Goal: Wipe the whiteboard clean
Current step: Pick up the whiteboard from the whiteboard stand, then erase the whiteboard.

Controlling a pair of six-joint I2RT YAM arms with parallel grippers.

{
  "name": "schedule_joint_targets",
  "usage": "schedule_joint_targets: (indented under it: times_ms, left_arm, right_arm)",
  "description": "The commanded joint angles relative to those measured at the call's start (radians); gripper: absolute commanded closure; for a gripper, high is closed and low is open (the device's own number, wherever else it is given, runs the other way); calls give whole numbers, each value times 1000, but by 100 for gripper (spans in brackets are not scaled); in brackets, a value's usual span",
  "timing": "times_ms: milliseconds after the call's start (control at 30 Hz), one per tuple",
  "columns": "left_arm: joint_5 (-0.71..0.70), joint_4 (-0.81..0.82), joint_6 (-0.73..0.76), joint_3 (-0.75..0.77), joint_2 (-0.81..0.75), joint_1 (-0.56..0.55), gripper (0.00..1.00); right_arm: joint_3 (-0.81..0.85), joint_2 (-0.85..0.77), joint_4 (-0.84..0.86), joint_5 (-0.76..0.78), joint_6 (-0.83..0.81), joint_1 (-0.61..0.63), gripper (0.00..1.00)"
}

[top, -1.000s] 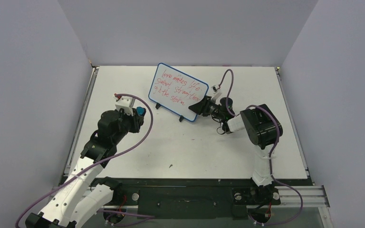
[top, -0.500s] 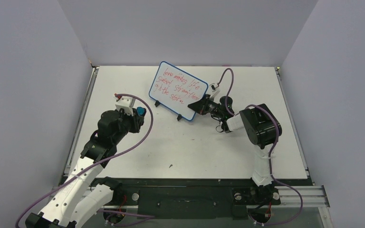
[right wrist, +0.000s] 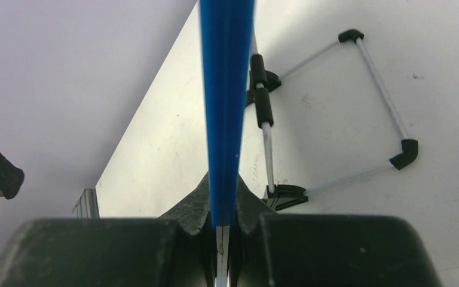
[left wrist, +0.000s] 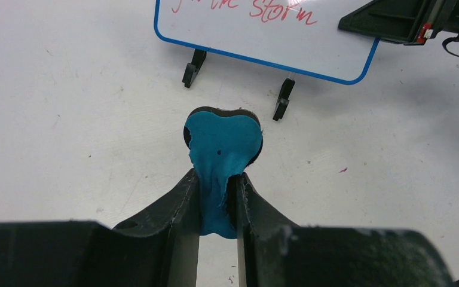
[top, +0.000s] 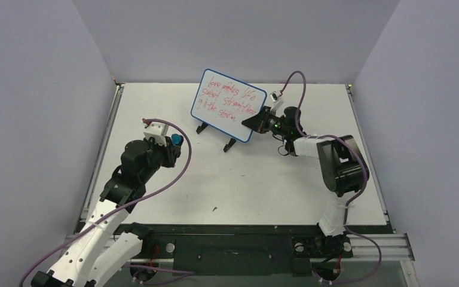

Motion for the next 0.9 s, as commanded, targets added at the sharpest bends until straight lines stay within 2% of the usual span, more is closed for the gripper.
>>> schedule_joint_targets:
  times_ms: [0,267,533,667,867]
  left_arm:
    - [9,66,7,-2,-33,7,100]
    - [14,73,5,-5,-39,7,100]
    - [15,80,5,-8,-53,7,100]
    - [45,84,1,-7,-54,11,100]
    - [62,92,-4,-9,-70,15,100]
  right_arm:
    - [95,-132,-29,-30,-66,-11,100]
    - [136,-222,-167,-32,-135,-24,100]
    - [135,-338,-208,-68,-87,-53,100]
    - [138,-412,-347,-83,-160,-53,100]
    - [171,-487,-658,-126,-355,-57,100]
